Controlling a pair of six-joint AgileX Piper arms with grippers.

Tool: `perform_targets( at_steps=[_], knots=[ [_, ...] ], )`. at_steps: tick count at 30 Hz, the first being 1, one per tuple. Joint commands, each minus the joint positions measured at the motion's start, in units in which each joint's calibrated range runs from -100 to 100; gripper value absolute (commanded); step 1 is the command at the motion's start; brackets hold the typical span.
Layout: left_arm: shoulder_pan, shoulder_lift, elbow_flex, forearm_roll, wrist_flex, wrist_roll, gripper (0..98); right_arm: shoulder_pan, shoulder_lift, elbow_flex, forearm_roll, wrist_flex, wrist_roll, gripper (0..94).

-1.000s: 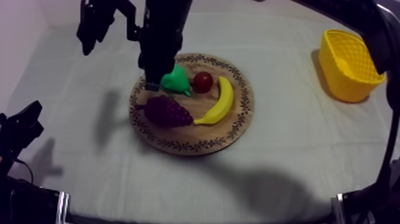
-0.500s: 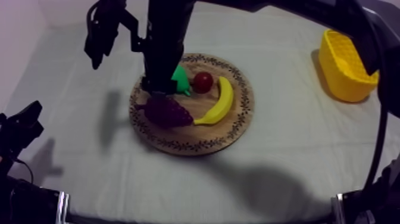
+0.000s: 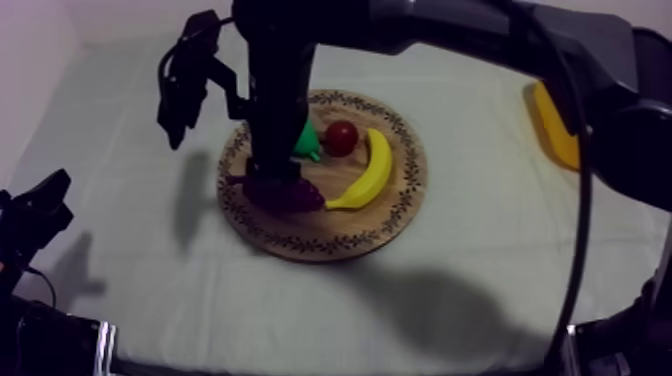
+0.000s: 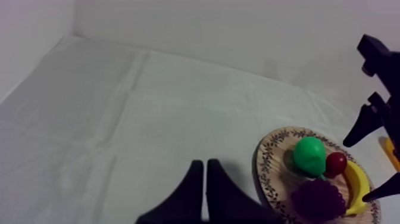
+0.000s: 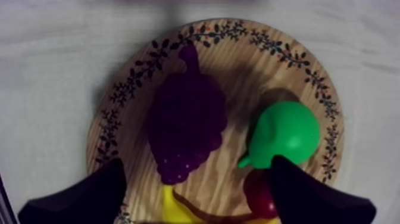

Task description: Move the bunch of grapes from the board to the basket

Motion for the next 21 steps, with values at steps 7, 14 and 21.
perform_targets(
  at_steps=[7, 14, 21],
  knots=[
    [-0.01, 0.00, -0.04, -0.04, -0.03, -0.01, 0.1, 0.45, 4.76, -1.22, -0.67, 0.00, 0.67, 68.9],
    [-0.01, 0.00, -0.04, -0.04, -0.03, -0.01, 0.1, 0.62, 8.23, -2.48, -1.32, -0.16, 1.32, 68.6],
    [-0.01, 0.00, -0.04, -0.04, -0.03, -0.01, 0.1, 0.20, 11.16, -4.01, -1.60, -0.28, 1.80, 67.0]
  ],
)
